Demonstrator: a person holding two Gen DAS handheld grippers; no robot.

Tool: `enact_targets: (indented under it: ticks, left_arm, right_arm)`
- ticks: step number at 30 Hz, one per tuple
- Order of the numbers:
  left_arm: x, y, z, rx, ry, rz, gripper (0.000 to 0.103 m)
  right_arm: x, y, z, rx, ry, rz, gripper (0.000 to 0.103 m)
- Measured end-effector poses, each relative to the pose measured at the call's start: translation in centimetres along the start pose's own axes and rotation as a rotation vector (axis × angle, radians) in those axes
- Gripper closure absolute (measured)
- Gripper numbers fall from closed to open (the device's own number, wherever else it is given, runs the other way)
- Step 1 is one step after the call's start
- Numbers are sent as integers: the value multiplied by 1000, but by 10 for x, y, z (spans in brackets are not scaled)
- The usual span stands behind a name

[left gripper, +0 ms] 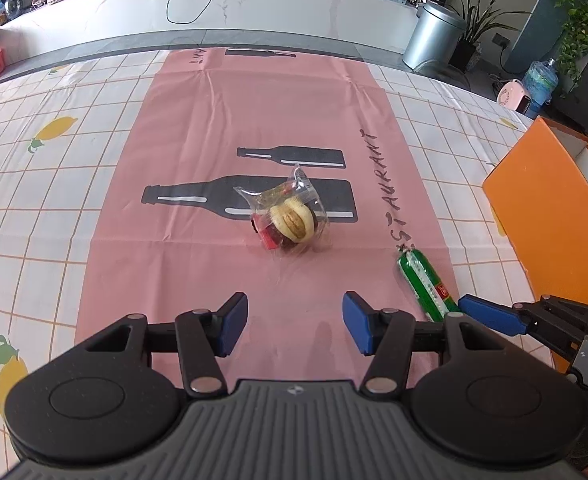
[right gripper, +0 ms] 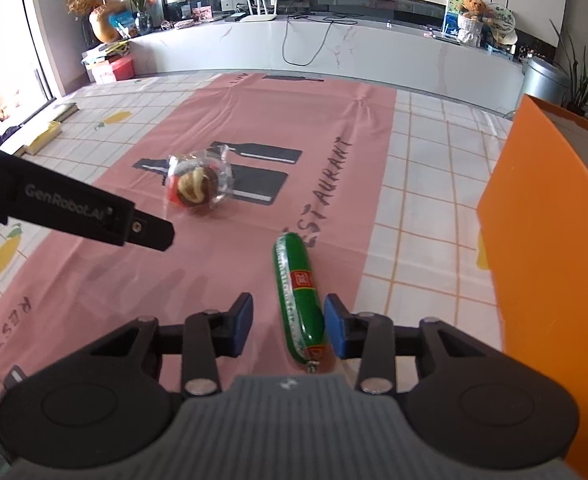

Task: Organize snacks
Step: 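Grasp the green sausage with the right tool while the left tool grasps the wrapped bun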

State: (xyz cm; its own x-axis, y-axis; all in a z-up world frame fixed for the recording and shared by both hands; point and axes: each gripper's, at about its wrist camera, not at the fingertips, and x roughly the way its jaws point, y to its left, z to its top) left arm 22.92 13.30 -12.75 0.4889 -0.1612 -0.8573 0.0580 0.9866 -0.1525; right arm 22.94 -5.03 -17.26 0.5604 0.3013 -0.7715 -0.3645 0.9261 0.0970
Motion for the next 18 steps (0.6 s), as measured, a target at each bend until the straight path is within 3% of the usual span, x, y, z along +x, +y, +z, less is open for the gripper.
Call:
enact_targets:
  ticks: [8, 14, 18]
  left_arm:
    - [-2, 7, -5, -37, -8, -10, 38]
    - [2, 3, 6, -39, -71, -38, 38]
    - [15, 4, 13, -71, -110, -28, 33]
  right_arm:
    - [18, -1, 10, -41, -2, -24, 66]
    - [27, 0, 9, -7, -8, -49, 82]
    - [28, 0, 11, 11, -12, -69, 83]
